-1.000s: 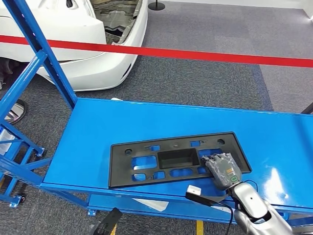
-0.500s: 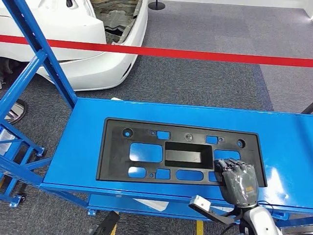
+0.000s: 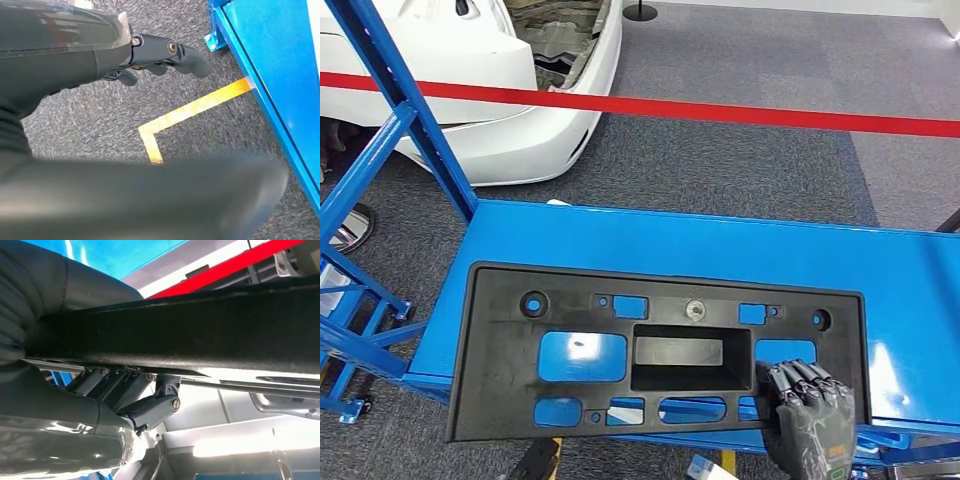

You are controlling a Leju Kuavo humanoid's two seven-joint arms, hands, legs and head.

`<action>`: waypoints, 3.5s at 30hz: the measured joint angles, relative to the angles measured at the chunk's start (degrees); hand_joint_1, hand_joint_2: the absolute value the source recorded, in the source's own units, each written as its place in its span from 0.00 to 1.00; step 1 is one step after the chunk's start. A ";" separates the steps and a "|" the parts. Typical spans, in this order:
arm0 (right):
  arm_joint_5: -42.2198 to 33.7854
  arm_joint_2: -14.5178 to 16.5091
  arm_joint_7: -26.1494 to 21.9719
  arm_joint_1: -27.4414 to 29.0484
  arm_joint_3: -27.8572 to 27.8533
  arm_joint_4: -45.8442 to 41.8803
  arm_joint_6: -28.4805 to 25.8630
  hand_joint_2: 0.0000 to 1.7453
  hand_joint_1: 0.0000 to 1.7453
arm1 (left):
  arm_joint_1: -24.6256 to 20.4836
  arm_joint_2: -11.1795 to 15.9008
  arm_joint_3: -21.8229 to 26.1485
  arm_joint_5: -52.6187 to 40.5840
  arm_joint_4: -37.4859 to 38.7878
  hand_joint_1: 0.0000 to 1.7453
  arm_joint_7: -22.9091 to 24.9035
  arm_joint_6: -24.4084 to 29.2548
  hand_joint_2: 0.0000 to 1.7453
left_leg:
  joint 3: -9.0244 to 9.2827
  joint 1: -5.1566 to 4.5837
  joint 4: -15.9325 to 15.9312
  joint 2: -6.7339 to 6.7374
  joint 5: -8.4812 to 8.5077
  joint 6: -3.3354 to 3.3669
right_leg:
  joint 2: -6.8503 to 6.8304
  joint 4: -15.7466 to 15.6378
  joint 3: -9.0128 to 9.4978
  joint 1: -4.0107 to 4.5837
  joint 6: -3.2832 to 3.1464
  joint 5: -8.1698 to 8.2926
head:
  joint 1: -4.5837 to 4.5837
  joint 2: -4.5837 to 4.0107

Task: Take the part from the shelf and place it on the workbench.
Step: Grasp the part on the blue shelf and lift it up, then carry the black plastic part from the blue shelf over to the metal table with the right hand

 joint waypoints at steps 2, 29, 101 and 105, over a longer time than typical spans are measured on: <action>0.20 0.34 0.19 0.30 0.53 -0.47 -0.18 1.00 1.00 | 0.00 0.00 0.19 0.13 0.00 0.00 -0.05 -0.04 1.00 | 0.00 0.00 0.00 0.00 0.00 0.00 | 0.00 0.00 0.00 0.00 0.00 0.00 | 0.00 -0.01; -5.13 2.60 2.40 -0.62 3.67 1.01 0.06 1.00 1.00 | -0.05 -0.07 0.86 -1.09 0.00 0.00 4.47 6.14 1.00 | -0.02 -0.27 0.15 0.00 -0.06 0.13 | 0.00 -0.09 0.01 -0.33 0.16 0.09 | -0.02 -0.01; -8.40 3.50 4.12 0.46 4.00 2.95 -1.23 1.00 1.00 | -0.52 -0.35 0.86 -1.91 0.02 0.00 5.10 6.44 1.00 | -2.92 0.37 0.54 0.81 2.64 1.13 | -0.87 15.67 -5.00 -1.28 2.36 -8.96 | -0.12 -0.01; -8.40 3.50 4.12 0.33 4.00 2.90 -1.24 1.00 1.00 | -0.56 -0.42 0.86 -2.24 0.02 0.00 5.08 6.42 1.00 | -5.59 -0.40 0.53 0.75 5.04 1.17 | -0.69 5.07 4.88 -0.17 0.12 -4.69 | -0.16 0.00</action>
